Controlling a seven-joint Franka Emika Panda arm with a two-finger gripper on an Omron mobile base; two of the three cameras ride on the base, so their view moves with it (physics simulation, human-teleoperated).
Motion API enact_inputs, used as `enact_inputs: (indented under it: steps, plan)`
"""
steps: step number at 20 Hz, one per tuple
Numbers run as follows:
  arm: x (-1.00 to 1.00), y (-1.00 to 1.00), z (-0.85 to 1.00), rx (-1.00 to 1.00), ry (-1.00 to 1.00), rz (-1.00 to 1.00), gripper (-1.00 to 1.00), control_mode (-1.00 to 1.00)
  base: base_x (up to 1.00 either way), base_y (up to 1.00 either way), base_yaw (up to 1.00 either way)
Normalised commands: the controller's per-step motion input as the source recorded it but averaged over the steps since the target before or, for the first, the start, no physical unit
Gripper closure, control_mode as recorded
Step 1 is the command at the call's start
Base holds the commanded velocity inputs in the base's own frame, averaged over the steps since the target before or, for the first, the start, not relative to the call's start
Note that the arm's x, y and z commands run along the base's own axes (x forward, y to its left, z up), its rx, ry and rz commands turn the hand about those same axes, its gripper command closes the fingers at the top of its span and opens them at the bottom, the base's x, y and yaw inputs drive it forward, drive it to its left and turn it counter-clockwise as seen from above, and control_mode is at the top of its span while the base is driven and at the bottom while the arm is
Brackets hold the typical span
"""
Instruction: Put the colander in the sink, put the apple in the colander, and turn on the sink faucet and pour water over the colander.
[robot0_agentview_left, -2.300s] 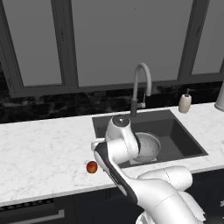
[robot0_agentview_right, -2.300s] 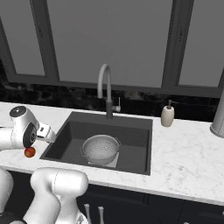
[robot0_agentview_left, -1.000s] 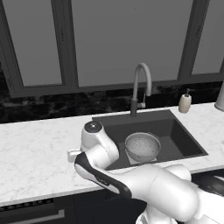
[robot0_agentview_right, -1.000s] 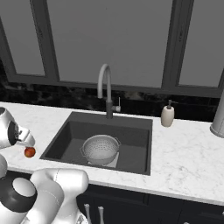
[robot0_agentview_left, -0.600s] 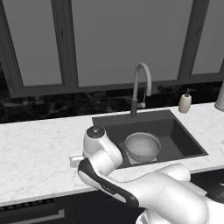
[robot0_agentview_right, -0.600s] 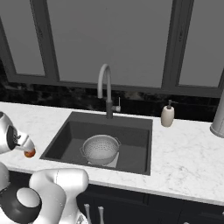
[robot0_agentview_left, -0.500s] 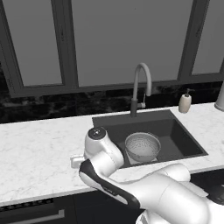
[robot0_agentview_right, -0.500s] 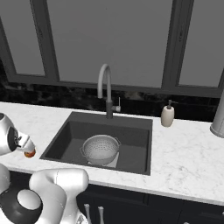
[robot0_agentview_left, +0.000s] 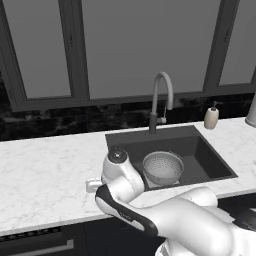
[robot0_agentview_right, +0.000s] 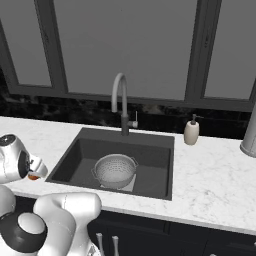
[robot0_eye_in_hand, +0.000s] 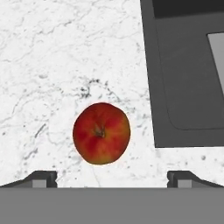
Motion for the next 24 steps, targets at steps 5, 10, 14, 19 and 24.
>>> enact_inputs:
  steps: [5,10,14,19,24]
  plan:
    - [0.3,0.0,-0.21,0.0,0.0,0.0,-1.0,-1.0,0.0,0.0,0.0]
    - [0.32,0.0,-0.21,0.0,0.0,0.0,-1.0,-1.0,0.0,0.0,0.0]
    - [0.19,0.14,-0.2,0.0,0.01,0.0,-1.0,-1.0,0.0,0.0,0.0]
    - [0.0,0.18,-0.26,0.0,0.02,0.0,-1.0,-1.0,0.0,0.0,0.0]
    - [0.0,0.03,-0.35,0.0,0.0,0.0,-1.0,-1.0,0.0,0.0,0.0]
